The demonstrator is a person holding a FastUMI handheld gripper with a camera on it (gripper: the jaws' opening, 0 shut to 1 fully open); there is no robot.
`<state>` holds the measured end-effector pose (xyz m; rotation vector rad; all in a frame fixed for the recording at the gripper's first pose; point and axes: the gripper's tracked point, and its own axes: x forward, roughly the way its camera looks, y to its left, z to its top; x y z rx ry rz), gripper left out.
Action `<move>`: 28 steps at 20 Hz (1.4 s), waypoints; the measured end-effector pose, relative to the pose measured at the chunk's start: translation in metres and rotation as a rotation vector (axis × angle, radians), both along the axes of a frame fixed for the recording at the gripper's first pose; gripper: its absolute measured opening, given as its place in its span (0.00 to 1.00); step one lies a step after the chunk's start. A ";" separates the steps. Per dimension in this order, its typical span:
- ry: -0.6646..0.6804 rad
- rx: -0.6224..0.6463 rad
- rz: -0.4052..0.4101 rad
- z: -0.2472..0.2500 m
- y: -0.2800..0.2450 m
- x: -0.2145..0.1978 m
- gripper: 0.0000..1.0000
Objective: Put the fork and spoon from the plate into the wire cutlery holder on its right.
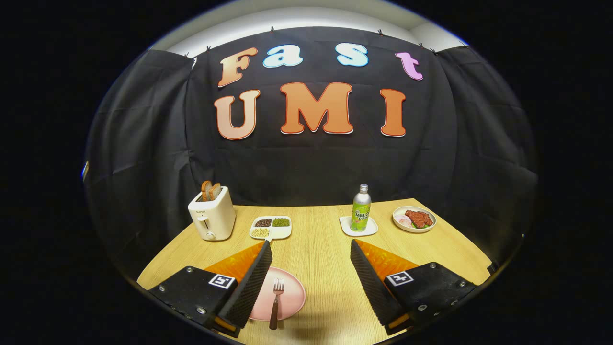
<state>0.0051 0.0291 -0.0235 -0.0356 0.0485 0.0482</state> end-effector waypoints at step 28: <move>0.386 -0.172 0.117 -0.195 0.069 0.029 0.75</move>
